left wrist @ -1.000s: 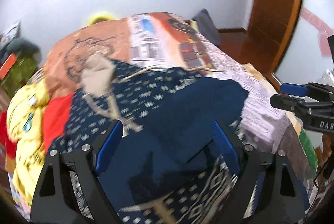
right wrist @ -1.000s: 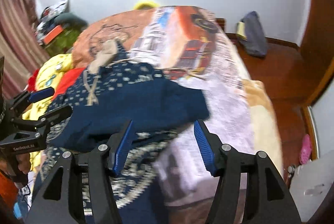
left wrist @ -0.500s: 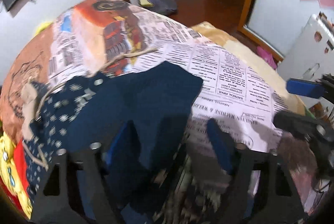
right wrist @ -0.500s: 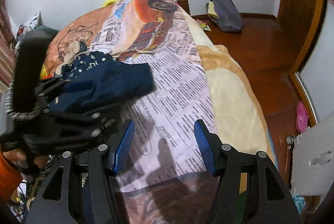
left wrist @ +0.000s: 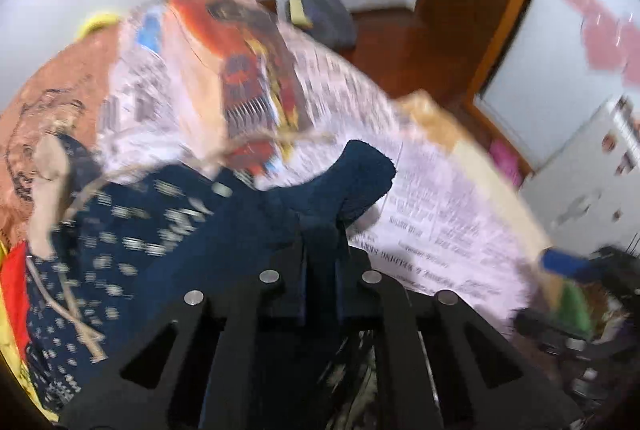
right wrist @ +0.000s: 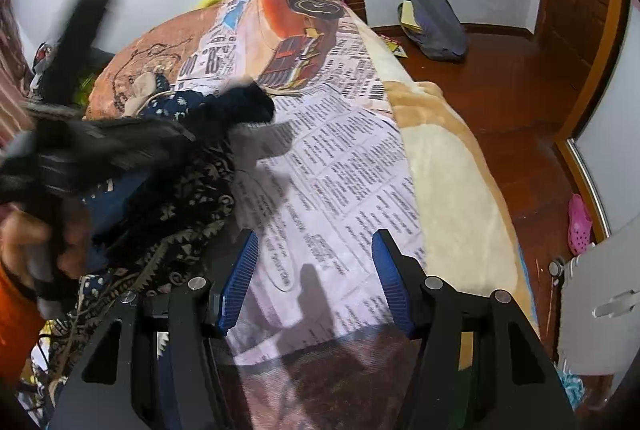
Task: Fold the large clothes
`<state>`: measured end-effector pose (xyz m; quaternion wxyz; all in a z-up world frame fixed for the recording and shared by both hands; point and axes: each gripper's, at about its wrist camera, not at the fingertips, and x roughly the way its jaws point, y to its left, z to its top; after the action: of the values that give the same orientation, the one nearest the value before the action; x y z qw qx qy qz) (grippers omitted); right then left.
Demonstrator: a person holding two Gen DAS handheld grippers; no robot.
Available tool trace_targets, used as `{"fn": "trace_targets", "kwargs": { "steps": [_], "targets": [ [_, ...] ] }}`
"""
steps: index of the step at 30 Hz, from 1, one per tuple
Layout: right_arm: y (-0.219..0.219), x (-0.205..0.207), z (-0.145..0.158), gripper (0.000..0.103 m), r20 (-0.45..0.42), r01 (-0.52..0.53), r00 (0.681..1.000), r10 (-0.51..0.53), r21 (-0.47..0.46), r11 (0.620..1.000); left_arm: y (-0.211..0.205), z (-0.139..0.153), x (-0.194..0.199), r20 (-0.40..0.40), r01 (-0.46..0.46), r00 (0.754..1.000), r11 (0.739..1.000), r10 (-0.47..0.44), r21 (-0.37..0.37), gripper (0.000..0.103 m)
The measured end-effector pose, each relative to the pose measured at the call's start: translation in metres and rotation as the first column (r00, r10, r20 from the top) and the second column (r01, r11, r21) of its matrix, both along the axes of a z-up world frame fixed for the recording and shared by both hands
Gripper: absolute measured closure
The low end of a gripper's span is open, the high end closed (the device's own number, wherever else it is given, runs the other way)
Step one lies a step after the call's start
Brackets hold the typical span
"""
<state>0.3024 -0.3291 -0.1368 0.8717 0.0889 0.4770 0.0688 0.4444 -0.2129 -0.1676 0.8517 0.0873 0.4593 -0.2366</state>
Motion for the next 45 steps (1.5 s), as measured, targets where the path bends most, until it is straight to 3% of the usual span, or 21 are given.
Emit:
{"fn": "trace_targets", "kwargs": {
  "steps": [5, 8, 10, 14, 17, 23, 27, 31, 36, 40, 44, 45],
  "targets": [
    [0.023, 0.011, 0.012, 0.048, 0.019, -0.052, 0.998, 0.052, 0.018, 0.998, 0.068, 0.063, -0.021, 0.120, -0.072, 0.989, 0.994, 0.081, -0.084, 0.094],
    [0.043, 0.022, 0.020, 0.048, 0.033, -0.094, 0.995, 0.094, 0.008, 0.996, 0.118, 0.092, -0.040, 0.192, -0.130, 0.970, 0.986, 0.148, -0.101, 0.094],
    [0.057, 0.031, 0.023, 0.048, 0.036, -0.127, 0.991, 0.126, 0.015, 0.992, 0.148, 0.103, -0.056, 0.236, -0.171, 0.953, 0.980, 0.190, -0.097, 0.094],
    [0.090, 0.049, 0.020, 0.048, 0.020, -0.186, 0.982, 0.186, -0.008, 0.982, 0.199, 0.106, -0.080, 0.249, -0.246, 0.932, 0.964, 0.265, -0.104, 0.094],
    [0.116, 0.058, 0.009, 0.048, -0.022, -0.233, 0.972, 0.233, -0.039, 0.972, 0.236, 0.096, -0.098, 0.246, -0.311, 0.914, 0.946, 0.324, -0.091, 0.094],
    [0.156, 0.064, -0.032, 0.048, -0.156, -0.329, 0.938, 0.309, -0.125, 0.936, 0.292, 0.055, -0.127, 0.161, -0.409, 0.893, 0.907, 0.420, -0.099, 0.094],
    [0.166, 0.056, -0.039, 0.047, -0.157, -0.349, 0.933, 0.323, -0.191, 0.918, 0.320, 0.017, -0.145, 0.077, -0.462, 0.879, 0.881, 0.470, -0.103, 0.094],
    [0.167, 0.053, -0.037, 0.047, -0.162, -0.359, 0.929, 0.333, -0.179, 0.916, 0.338, -0.024, -0.155, -0.007, -0.510, 0.860, 0.856, 0.511, -0.082, 0.093],
    [0.176, 0.049, -0.040, 0.046, -0.156, -0.367, 0.928, 0.339, -0.217, 0.905, 0.359, -0.069, -0.161, -0.126, -0.574, 0.816, 0.817, 0.564, -0.063, 0.081],
    [0.176, 0.050, -0.041, 0.045, -0.150, -0.368, 0.928, 0.341, -0.221, 0.903, 0.372, -0.086, -0.176, -0.170, -0.610, 0.787, 0.789, 0.593, -0.072, 0.075],
    [0.176, 0.049, -0.041, 0.045, -0.152, -0.366, 0.929, 0.339, -0.216, 0.905, 0.376, -0.087, -0.190, -0.183, -0.606, 0.789, 0.792, 0.587, -0.069, 0.075],
    [0.176, 0.049, -0.041, 0.045, -0.153, -0.366, 0.928, 0.338, -0.218, 0.905, 0.376, -0.085, -0.193, -0.176, -0.602, 0.791, 0.797, 0.586, -0.051, 0.071]
  ]
}}
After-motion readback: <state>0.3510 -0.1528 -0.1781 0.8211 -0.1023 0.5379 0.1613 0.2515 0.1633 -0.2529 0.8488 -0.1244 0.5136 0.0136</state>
